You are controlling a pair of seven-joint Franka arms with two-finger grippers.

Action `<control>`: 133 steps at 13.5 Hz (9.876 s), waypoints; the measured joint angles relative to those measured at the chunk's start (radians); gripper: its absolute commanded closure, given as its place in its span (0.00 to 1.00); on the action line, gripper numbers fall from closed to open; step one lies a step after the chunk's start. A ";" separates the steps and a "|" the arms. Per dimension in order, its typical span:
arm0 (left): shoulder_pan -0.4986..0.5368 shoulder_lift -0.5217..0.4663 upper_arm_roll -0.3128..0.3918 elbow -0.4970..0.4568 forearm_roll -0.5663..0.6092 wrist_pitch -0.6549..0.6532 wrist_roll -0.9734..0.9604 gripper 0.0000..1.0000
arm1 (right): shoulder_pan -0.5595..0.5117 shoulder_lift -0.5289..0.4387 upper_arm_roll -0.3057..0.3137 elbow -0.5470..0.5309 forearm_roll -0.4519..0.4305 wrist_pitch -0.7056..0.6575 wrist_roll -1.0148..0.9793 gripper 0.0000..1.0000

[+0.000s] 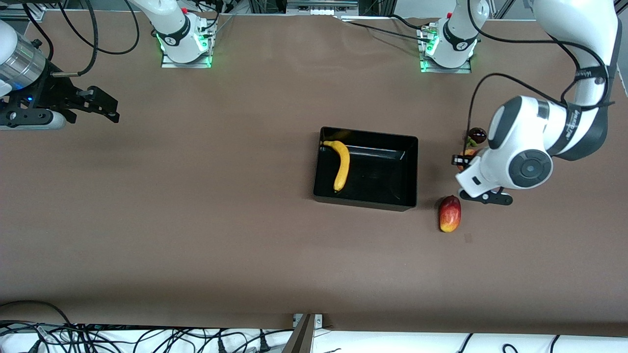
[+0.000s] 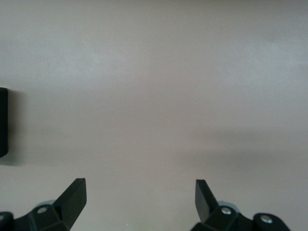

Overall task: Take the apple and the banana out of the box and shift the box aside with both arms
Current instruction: 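Lower the apple beside the dark plum and open the left gripper, then move the left gripper over the banana while the right gripper extends, then grasp the yellow banana in the box with the left gripper and lift, then carry the banana beside the mango while the right gripper reaches the box, then grip the box rim with the right gripper while the left gripper releases, then drag the black box away from the fruit with the right gripper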

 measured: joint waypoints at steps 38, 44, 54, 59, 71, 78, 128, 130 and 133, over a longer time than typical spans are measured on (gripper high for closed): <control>-0.271 0.066 -0.126 -0.034 -0.099 0.394 -0.433 0.00 | 0.040 0.134 0.008 0.025 0.000 0.051 -0.046 0.00; -0.281 0.072 -0.126 -0.032 -0.099 0.406 -0.473 0.00 | 0.040 0.110 0.004 0.074 0.000 -0.043 -0.062 0.00; -0.312 0.112 -0.126 -0.036 -0.095 0.436 -0.477 0.00 | 0.040 0.107 0.002 0.098 0.000 -0.134 -0.066 0.00; -0.347 0.276 -0.123 -0.042 -0.042 0.674 -0.497 0.28 | 0.040 0.107 0.001 0.099 0.000 -0.133 -0.065 0.00; -0.362 0.233 -0.117 0.013 -0.020 0.542 -0.499 1.00 | 0.040 0.106 0.001 0.105 0.000 -0.126 -0.064 0.00; -0.180 0.117 -0.099 0.212 -0.012 0.054 -0.243 1.00 | 0.041 0.111 0.008 0.100 0.043 -0.126 -0.064 0.00; -0.051 -0.474 0.232 0.070 -0.170 -0.154 0.109 0.00 | 0.096 0.415 -0.340 -0.314 0.151 0.645 -0.467 1.00; -0.074 -0.482 0.244 0.053 -0.165 -0.150 0.085 0.00 | 0.075 0.418 -0.340 -0.337 0.160 0.648 -0.467 0.26; -0.124 -0.481 0.278 0.043 -0.158 -0.138 0.055 0.00 | 0.054 0.414 -0.340 -0.342 0.162 0.644 -0.466 0.00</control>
